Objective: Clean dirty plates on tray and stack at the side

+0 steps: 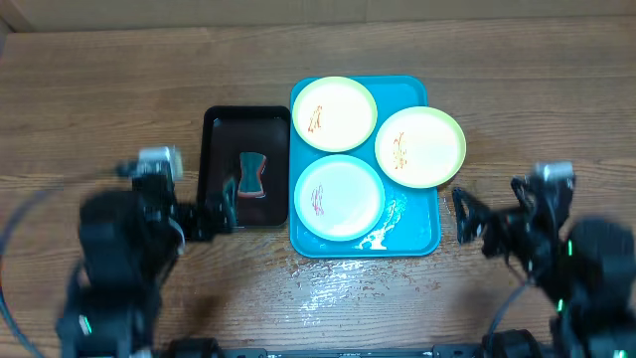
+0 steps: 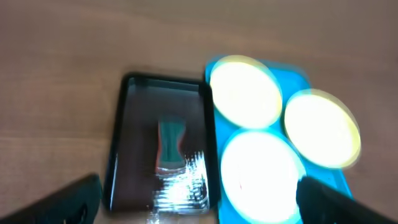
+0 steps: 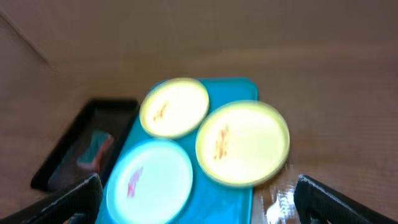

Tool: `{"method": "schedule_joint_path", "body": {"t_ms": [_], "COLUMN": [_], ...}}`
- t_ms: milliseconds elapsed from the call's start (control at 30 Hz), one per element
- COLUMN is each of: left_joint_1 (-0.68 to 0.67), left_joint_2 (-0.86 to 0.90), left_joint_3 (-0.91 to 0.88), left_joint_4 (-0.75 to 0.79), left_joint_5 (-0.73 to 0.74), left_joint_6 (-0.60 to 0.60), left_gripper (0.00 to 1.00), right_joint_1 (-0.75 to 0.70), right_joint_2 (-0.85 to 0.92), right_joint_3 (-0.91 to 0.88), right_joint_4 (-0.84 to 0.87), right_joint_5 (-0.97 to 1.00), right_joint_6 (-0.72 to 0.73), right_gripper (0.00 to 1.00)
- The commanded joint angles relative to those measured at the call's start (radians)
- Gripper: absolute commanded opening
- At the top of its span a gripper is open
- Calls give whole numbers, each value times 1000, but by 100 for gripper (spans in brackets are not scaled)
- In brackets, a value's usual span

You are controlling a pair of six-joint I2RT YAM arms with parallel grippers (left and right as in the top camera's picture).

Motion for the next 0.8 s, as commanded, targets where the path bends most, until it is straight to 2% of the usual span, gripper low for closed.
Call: {"method": "schedule_joint_path", "body": {"t_ms": [0, 100, 167, 267, 333, 467, 667, 700, 767], "left_joint_1": [4, 4, 4, 4, 4, 4, 2, 2, 2], "left_joint_2": [209, 356, 439, 505, 541, 593, 615, 615, 615], "left_joint_3": [234, 375, 424, 428, 428, 428, 428, 428, 428], "left_joint_4": [-156, -289, -344, -377, -399, -420, -434, -433, -432], "left_joint_5": [44, 44, 50, 105, 120, 122, 120, 113, 101], "left_joint_6": [24, 24, 21, 16, 16, 22, 115, 118, 119], "left_gripper": [100, 100, 100, 100, 100, 100, 93, 93, 93], "right_joint_1": [-3, -3, -3, -2, 14, 105, 262, 272, 280], "right_joint_2": [193, 322, 400, 474, 530, 647, 859, 888, 946], "right_joint_3": [173, 267, 293, 293, 288, 233, 134, 127, 121], "right_joint_4": [-108, -166, -160, -157, -178, -201, -101, -73, -25], "right_joint_5": [-10, -39, -153, -271, -277, -150, -79, -60, 29], "right_joint_6": [-11, 43, 131, 135, 124, 98, 106, 122, 208], "right_gripper": [100, 100, 100, 100, 99, 82, 74, 73, 61]}}
